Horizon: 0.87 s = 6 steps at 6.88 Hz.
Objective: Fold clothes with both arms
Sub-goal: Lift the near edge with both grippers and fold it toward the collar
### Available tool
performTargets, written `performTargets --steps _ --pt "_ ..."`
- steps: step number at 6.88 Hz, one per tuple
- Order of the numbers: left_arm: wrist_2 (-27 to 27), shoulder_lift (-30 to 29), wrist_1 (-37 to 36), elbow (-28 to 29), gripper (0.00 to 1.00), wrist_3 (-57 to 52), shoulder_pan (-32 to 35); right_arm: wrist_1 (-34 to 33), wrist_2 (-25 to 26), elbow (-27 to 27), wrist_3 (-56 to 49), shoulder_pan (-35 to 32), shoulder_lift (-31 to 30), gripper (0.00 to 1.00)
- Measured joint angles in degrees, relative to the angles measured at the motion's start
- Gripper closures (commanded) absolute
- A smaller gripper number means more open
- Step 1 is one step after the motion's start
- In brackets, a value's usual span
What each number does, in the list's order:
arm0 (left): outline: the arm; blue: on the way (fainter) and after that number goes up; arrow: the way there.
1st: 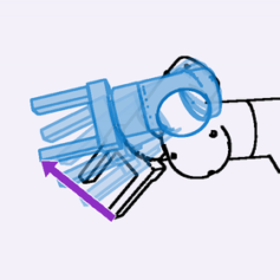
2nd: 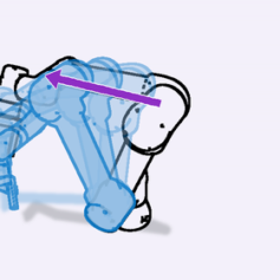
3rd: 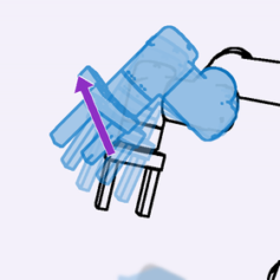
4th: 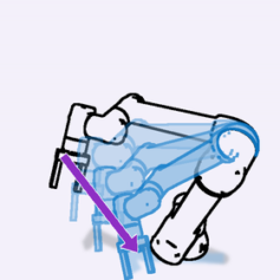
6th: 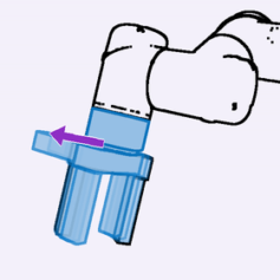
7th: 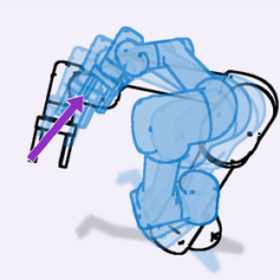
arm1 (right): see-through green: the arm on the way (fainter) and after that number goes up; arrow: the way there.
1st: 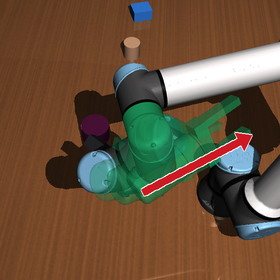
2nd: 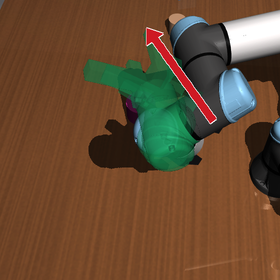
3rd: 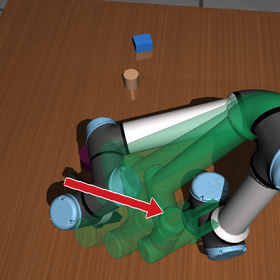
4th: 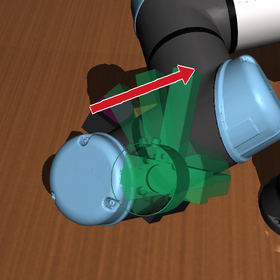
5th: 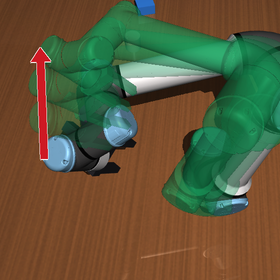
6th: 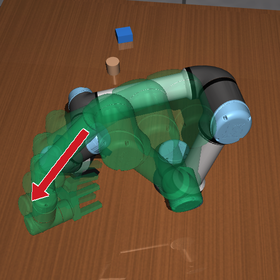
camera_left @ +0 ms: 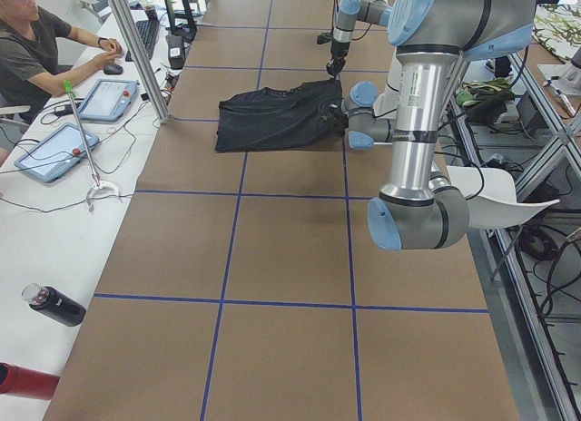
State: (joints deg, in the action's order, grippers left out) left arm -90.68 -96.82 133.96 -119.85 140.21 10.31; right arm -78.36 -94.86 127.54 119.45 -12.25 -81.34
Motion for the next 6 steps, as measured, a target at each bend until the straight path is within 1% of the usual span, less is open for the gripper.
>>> performTargets --steps 1,2,3,4,5,6 --pt "-0.09 0.92 -1.84 -3.22 1.0 0.22 0.07 -0.06 -1.74 1.8 0.74 -0.39 -0.47 1.0" --pt "-0.26 0.36 -5.62 -5.46 1.0 0.04 1.05 -0.19 -3.74 2.15 1.62 -2.63 -0.12 1.0" --pt "-0.38 -1.62 -9.45 -5.77 1.0 -1.05 3.5 -0.41 -7.67 0.57 2.07 -7.23 1.49 1.0" --pt "-0.54 -4.35 -11.81 -4.19 1.0 -2.91 6.86 -0.77 -13.47 -3.23 2.22 -13.13 5.0 1.0" --pt "-1.74 -7.39 -12.89 -1.1 1.0 -5.07 10.86 -1.06 -18.6 -8.12 2.07 -18.69 8.83 1.0" --pt "-4.12 -10.26 -13.26 2.58 1.0 -7.49 15.03 -1.1 -21.18 -12.37 1.73 -22.49 11.76 1.0"
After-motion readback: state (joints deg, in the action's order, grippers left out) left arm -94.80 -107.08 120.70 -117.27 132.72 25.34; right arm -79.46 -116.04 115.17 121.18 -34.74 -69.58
